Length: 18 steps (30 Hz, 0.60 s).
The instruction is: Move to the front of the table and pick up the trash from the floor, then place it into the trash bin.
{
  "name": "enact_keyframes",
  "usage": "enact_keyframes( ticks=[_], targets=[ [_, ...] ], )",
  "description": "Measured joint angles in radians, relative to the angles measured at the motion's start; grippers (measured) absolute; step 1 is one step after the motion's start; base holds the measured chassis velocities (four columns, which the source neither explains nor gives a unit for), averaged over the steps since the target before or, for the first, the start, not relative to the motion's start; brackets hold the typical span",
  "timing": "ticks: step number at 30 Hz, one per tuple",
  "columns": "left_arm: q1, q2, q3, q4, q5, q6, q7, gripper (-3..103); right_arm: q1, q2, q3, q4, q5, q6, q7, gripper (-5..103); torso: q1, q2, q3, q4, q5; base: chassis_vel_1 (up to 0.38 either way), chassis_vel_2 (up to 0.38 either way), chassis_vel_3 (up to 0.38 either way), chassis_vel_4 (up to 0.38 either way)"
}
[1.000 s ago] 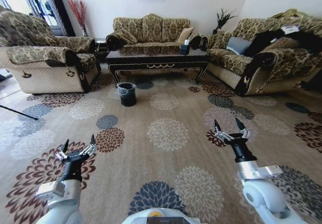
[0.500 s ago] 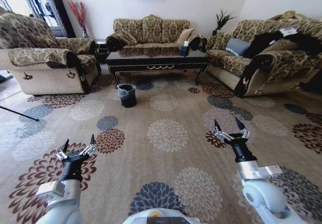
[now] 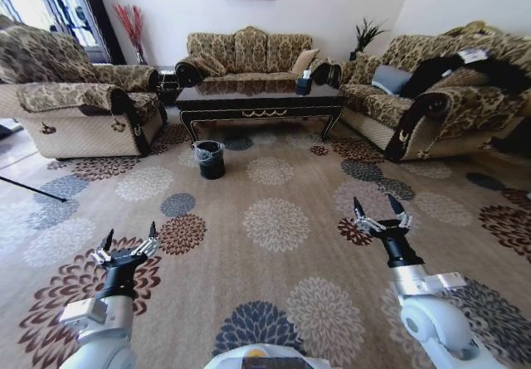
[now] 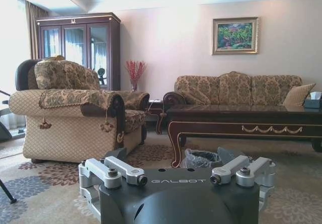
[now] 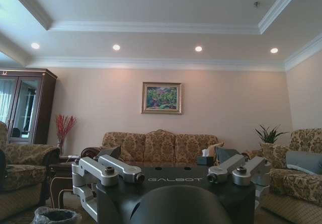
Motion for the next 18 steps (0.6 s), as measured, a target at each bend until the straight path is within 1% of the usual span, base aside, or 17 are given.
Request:
enact_keyframes(
  ticks=[6, 11, 12, 14, 17, 18],
  targets=[
    [0.000, 0.000, 0.000, 0.000, 0.000, 0.000, 0.000, 100, 0.000, 0.000, 0.000, 0.000, 0.000, 0.000, 0.000, 100, 0.004, 0.027, 0.023, 0.0000, 0.0000, 0.000, 0.000, 0.000, 0.000],
    [0.000, 0.000, 0.000, 0.000, 0.000, 0.000, 0.000, 100, 0.000, 0.000, 0.000, 0.000, 0.000, 0.000, 0.000, 100, 0.009, 0.044, 0.035, 0.0000, 0.0000, 0.000, 0.000, 0.000, 0.000],
    [0.000, 0.000, 0.000, 0.000, 0.000, 0.000, 0.000, 100, 0.000, 0.000, 0.000, 0.000, 0.000, 0.000, 0.000, 100, 0.011, 0.051, 0.041, 0.0000, 0.0000, 0.000, 0.000, 0.000, 0.000],
    [0.000, 0.000, 0.000, 0.000, 0.000, 0.000, 0.000, 100, 0.000, 0.000, 0.000, 0.000, 0.000, 0.000, 0.000, 100, 0.012, 0.056, 0.044, 0.0000, 0.0000, 0.000, 0.000, 0.000, 0.000],
    [0.000, 0.000, 0.000, 0.000, 0.000, 0.000, 0.000, 100, 0.000, 0.000, 0.000, 0.000, 0.000, 0.000, 0.000, 100, 0.016, 0.071, 0.055, 0.0000, 0.0000, 0.000, 0.000, 0.000, 0.000],
    [0.000, 0.000, 0.000, 0.000, 0.000, 0.000, 0.000, 100, 0.000, 0.000, 0.000, 0.000, 0.000, 0.000, 0.000, 100, 0.016, 0.071, 0.055, 0.0000, 0.0000, 0.000, 0.000, 0.000, 0.000]
  ],
)
